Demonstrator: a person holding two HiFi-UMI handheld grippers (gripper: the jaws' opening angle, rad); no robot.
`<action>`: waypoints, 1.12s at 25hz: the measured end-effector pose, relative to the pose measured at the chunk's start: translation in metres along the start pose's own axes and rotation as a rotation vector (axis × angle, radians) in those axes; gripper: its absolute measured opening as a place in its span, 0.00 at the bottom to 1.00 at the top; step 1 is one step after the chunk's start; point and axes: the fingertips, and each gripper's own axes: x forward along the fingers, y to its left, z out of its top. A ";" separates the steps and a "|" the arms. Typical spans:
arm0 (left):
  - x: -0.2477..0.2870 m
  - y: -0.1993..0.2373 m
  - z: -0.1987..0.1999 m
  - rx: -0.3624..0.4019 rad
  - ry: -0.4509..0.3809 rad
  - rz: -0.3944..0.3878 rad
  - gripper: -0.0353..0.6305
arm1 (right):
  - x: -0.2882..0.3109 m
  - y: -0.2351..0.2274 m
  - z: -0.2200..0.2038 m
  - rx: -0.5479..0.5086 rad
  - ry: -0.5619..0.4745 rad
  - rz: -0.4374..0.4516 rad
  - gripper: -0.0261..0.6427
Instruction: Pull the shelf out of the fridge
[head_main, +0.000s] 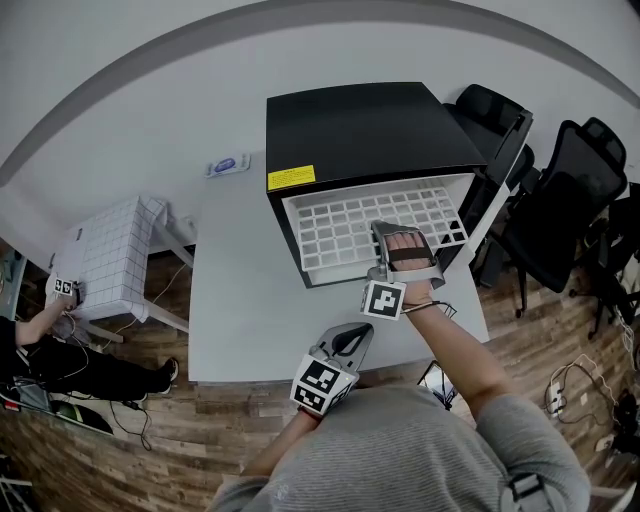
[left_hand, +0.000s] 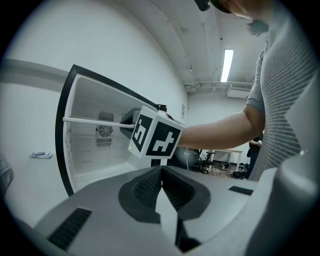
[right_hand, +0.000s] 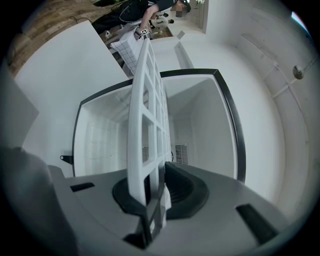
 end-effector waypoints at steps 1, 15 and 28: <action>0.000 -0.001 0.001 0.001 -0.004 0.000 0.07 | -0.002 0.002 -0.001 0.001 0.000 0.001 0.09; -0.002 0.006 0.009 0.000 -0.006 0.007 0.07 | -0.011 -0.004 0.000 -0.027 0.000 0.006 0.09; 0.000 0.007 0.003 -0.012 0.007 0.014 0.07 | -0.022 -0.003 0.005 0.007 -0.011 0.028 0.09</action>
